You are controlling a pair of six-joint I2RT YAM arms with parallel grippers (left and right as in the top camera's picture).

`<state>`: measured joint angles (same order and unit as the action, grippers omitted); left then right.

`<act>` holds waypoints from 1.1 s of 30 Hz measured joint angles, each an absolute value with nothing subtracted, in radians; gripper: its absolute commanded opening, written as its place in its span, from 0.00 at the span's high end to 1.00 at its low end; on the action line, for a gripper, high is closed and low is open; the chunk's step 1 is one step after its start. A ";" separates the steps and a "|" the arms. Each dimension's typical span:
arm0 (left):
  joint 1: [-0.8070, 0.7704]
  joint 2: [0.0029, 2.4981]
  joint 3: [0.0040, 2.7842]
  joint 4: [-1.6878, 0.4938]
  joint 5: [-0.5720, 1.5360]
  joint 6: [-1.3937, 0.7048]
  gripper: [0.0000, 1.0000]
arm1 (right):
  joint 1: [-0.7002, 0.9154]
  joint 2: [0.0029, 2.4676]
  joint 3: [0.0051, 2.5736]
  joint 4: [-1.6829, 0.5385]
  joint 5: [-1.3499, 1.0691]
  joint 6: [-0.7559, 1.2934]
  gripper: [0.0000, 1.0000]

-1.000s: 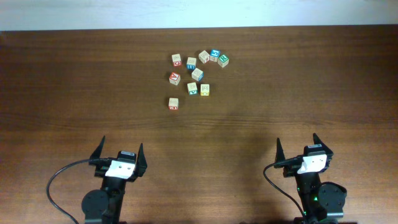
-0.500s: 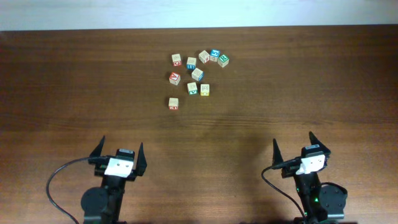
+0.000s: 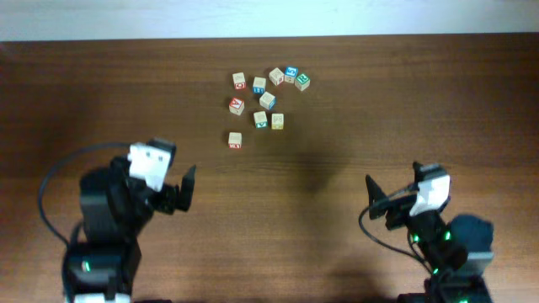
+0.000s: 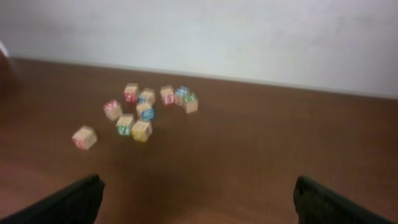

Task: Rotate 3 blocks

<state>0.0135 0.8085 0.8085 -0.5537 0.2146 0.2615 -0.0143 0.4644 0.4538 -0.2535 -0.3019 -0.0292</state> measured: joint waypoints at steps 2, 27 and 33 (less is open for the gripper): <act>0.014 0.921 0.947 -0.670 0.233 0.255 0.01 | -0.014 0.588 0.590 -0.366 -0.320 -0.027 0.02; 0.014 1.451 1.391 -1.048 0.259 -0.059 0.01 | 0.173 1.596 1.425 -0.841 -0.442 0.096 0.05; 0.014 1.512 1.391 -1.047 0.170 -0.143 0.01 | 0.294 1.699 1.431 -0.691 -0.329 0.221 0.09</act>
<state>0.0135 1.5116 1.3907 -1.0473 0.1703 -0.1429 0.2939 1.6985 1.4311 -0.6907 -0.3294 0.2211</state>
